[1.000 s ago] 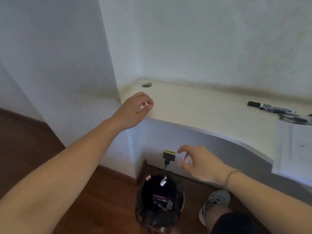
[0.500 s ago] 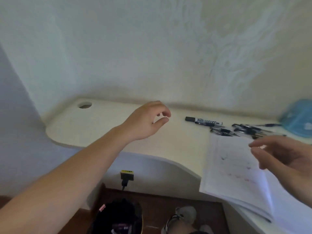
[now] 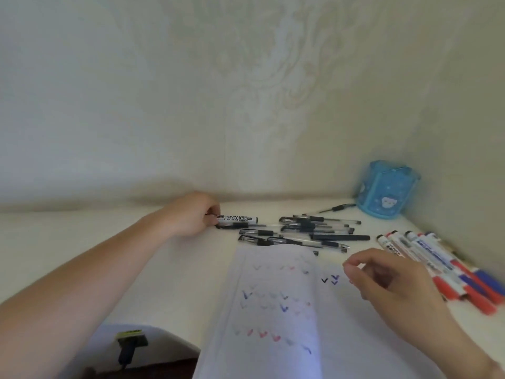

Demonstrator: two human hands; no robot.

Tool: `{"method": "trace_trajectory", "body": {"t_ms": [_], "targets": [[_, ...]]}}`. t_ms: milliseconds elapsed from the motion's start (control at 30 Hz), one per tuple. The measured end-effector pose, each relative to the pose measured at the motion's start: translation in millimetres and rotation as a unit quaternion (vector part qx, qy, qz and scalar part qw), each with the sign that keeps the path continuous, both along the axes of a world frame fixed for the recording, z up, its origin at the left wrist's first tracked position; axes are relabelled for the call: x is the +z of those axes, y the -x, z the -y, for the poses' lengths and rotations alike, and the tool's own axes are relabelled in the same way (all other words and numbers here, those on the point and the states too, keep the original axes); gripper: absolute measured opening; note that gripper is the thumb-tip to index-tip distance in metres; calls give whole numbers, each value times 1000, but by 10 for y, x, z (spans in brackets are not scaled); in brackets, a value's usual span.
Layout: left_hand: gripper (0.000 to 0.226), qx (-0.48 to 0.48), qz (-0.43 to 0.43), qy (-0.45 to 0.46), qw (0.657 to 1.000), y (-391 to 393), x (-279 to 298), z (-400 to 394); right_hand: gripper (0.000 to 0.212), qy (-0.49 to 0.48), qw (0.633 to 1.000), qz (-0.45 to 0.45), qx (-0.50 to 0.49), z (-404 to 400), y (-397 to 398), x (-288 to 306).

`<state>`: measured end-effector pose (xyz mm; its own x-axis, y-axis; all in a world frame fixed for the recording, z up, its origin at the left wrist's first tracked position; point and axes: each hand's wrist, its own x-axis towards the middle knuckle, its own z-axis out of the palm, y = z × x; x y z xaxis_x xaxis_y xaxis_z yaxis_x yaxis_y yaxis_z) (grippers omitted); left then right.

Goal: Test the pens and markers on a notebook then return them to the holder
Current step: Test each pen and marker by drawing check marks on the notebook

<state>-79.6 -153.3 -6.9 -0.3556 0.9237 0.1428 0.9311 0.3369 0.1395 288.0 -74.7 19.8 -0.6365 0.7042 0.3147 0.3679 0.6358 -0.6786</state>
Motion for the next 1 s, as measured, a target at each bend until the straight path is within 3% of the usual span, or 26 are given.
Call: {"method": "trace_trajectory", "body": {"t_ms": [100,200,300,367,467,567,733,800,900,1000], "targets": [[18,38,28,-13,999,74,156,40,14,-35,998,45,22,-24,-14,-65],[22,8,71,-112,991,-216,503,71,31,-35,997,61,38,-19,6,-75],[15,-151,139,-130,970,-1041,792,-18,66,115,989,-76,60,4,69,-78],[16,-265,137,-101,949,-1624,777,-126,78,206,948,-221,96,15,76,-63],[24,-329,77,-106,935,-2062,541,-359,44,210,912,-348,56,-20,26,-26],[32,-372,26,-155,915,-2031,297,-442,42,203,917,-344,-6,-97,-6,-65],[30,-430,128,-147,881,-1862,201,-442,46,191,938,-287,34,-135,-26,-133],[41,-398,194,-135,886,-1753,143,-472,41,197,934,-292,52,-163,-26,-96],[28,-343,270,-149,887,-1627,44,-530,34,236,909,-337,69,-306,-55,-58],[54,-296,258,-168,904,-1568,20,-586,52,254,919,-298,42,-387,-54,-45]]}}
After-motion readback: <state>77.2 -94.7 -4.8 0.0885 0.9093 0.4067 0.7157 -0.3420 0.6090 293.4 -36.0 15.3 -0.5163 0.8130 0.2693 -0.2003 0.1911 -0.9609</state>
